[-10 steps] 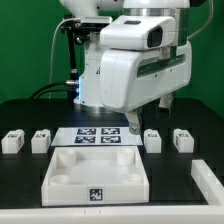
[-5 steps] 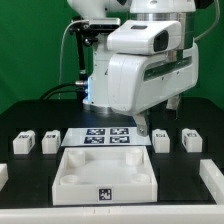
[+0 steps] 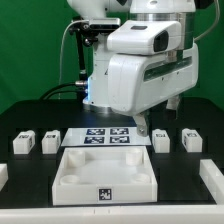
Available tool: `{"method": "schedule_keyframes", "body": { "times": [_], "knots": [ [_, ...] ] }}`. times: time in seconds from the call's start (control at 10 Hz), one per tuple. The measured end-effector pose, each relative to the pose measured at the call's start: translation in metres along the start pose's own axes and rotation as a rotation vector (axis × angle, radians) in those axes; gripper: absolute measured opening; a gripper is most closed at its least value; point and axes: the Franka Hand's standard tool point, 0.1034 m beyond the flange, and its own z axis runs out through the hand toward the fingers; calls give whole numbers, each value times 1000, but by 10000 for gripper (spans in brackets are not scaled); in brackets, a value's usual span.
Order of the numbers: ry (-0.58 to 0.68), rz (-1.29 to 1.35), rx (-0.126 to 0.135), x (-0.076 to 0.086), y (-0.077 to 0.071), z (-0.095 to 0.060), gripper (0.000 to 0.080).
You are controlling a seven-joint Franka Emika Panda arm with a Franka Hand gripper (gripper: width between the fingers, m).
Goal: Assemble one leg
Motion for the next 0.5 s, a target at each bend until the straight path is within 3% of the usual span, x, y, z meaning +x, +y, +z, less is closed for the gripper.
{"method": "schedule_keyframes", "body": {
  "times": [0.3, 0.4, 0.5],
  "knots": [
    [-1, -35, 1, 0, -1, 1, 650],
    [1, -42, 0, -6, -12, 5, 650],
    [-5, -150, 2, -24, -32, 9, 650]
  ]
}}
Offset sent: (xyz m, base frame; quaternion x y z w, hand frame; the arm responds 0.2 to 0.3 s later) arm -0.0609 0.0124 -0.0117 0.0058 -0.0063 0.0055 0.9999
